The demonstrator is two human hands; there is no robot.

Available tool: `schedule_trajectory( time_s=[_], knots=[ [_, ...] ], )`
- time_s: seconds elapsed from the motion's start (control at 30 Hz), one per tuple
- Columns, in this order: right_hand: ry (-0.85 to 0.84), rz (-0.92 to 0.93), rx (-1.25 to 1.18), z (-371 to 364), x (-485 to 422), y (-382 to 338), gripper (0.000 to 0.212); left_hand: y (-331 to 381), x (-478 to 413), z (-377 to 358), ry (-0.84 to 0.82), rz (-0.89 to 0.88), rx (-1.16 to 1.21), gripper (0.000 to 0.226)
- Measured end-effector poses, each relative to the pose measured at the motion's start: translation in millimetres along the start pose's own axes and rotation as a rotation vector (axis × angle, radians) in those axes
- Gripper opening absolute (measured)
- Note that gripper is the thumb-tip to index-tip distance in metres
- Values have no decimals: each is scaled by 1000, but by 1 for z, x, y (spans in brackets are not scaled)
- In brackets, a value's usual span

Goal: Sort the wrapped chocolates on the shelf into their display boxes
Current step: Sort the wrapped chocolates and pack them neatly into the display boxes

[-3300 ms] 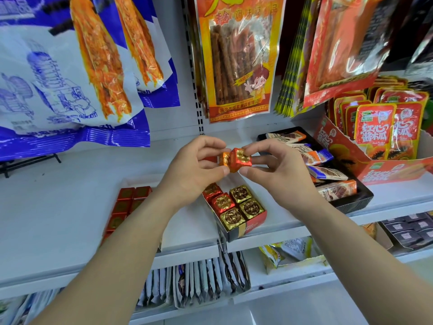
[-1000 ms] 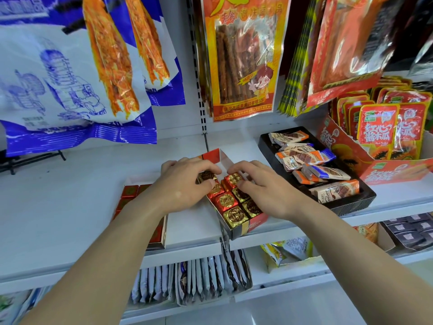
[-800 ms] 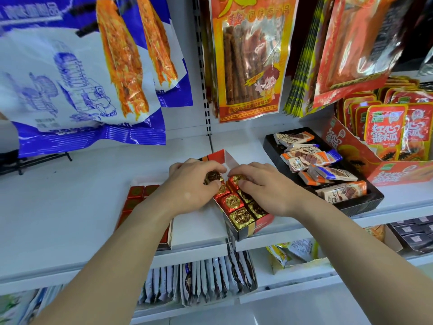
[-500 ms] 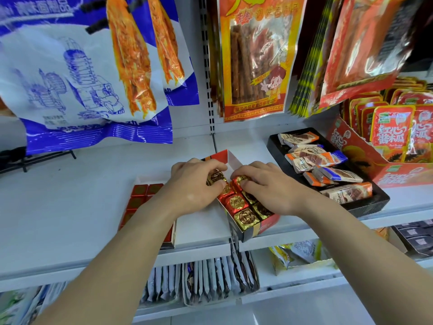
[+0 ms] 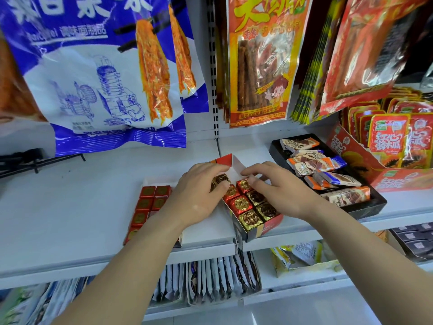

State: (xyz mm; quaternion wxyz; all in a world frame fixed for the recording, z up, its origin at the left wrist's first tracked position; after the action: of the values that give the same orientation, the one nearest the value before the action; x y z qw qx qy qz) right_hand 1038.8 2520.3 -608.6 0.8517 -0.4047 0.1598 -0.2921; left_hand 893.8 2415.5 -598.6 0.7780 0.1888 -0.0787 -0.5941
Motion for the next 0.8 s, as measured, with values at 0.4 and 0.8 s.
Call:
schedule_trajectory(
  time_s=[0.4,0.8],
  knots=[
    [183,-94,77,7,41,-9,46,6,44,13,99,145,112,43],
    [111,-72,-59,-34,68,-30,58,20,84,16,54,283,247,36]
  ],
)
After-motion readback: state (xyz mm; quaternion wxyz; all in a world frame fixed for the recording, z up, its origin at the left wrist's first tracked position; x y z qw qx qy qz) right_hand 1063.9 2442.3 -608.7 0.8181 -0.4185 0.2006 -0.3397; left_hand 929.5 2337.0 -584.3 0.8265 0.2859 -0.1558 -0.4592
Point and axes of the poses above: each hand's wrist, its own x-axis away from the middle knuckle, its own z-axis out of the back of the hand, y = z × x, the point moved 6 cm from there along -x, towards the middle knuckle, and after that the axes turned 7 degrees about -x, right-handed, at the moved point
